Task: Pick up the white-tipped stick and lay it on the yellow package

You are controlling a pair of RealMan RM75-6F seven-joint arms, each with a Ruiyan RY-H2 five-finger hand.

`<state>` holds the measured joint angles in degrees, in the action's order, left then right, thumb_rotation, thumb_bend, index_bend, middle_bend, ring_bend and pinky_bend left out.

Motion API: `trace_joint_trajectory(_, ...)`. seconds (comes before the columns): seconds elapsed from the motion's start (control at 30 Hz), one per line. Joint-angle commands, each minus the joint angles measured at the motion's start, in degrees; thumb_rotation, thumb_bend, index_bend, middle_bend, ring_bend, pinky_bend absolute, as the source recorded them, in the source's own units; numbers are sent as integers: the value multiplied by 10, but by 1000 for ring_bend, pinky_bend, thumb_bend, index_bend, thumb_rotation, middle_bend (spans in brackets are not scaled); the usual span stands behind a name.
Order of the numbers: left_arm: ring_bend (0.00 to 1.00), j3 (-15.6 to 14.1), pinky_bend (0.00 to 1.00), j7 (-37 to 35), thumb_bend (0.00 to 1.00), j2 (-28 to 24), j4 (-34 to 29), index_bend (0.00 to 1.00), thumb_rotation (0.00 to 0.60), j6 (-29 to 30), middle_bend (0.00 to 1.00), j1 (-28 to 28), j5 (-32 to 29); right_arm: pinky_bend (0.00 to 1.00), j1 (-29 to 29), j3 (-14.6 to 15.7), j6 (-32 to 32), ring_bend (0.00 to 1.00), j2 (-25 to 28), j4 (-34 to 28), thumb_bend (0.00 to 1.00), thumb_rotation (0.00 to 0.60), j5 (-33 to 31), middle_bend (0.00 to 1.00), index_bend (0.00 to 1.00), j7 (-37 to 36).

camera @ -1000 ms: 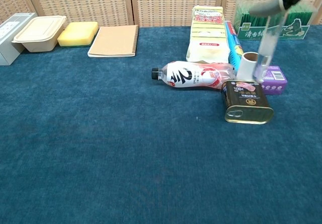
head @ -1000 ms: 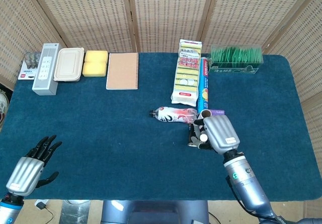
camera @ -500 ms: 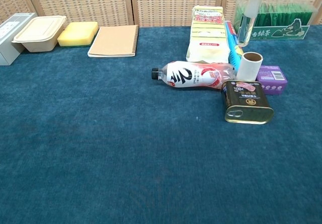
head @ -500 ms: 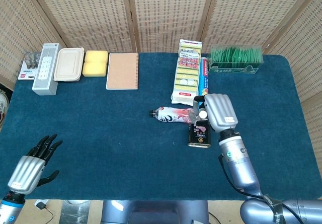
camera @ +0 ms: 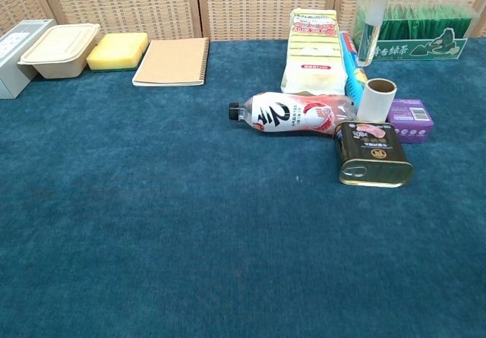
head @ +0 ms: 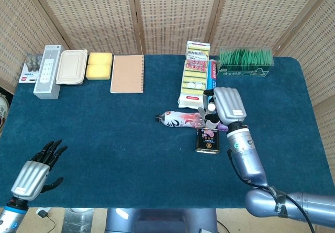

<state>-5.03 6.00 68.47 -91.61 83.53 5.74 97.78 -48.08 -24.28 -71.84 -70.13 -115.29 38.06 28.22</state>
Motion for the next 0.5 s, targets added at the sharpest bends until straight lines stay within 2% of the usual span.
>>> trace_joint_trajectory(0.03, 30, 1, 281, 1, 196, 0, 0, 96, 599, -1, 36, 1, -1, 1000, 1, 2, 5, 1000, 3, 5, 419, 600, 0, 1000, 835, -4)
trace_joint_trajectory(0.23, 30, 0, 281, 4, 197, 2, -1, 96, 600, -1, 36, 0, -2, 1000, 6, 2, 15, 1000, 13, 21, 418, 600, -2, 1000, 836, -21)
trace_joint_trajectory(0.5, 30, -1, 281, 8, 196, 5, 0, 96, 599, 1, 37, 0, 0, 1000, 13, 22, 28, 1000, 17, 42, 419, 600, 25, 1000, 835, -33)
